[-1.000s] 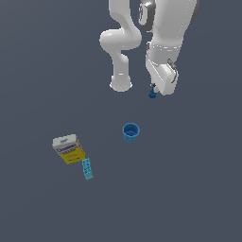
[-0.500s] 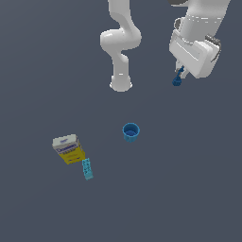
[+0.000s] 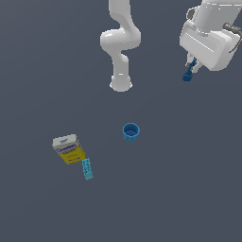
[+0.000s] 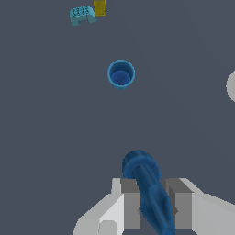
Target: Pick up a designated object from a clutter of objects.
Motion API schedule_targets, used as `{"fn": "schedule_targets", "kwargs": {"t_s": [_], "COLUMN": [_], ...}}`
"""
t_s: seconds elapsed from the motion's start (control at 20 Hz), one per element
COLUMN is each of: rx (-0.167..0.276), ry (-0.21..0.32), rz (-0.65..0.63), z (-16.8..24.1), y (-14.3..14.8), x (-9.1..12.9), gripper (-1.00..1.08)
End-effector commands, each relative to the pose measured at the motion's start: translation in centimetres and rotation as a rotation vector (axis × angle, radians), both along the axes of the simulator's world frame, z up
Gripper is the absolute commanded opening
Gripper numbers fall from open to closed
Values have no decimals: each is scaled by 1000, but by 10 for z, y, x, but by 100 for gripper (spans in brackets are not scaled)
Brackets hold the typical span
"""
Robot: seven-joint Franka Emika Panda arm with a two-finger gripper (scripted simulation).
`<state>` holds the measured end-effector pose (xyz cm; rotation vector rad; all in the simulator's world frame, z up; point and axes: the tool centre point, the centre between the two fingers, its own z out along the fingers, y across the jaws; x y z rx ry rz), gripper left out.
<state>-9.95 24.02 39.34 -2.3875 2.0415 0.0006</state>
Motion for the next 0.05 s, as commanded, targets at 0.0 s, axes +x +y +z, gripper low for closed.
{"fn": "schedule_targets", "kwargs": {"t_s": [0.0], "rx": [0], "ry": [0], "rz": [-1], "z": [2], "y": [2], "x": [0], "gripper": [-100]}}
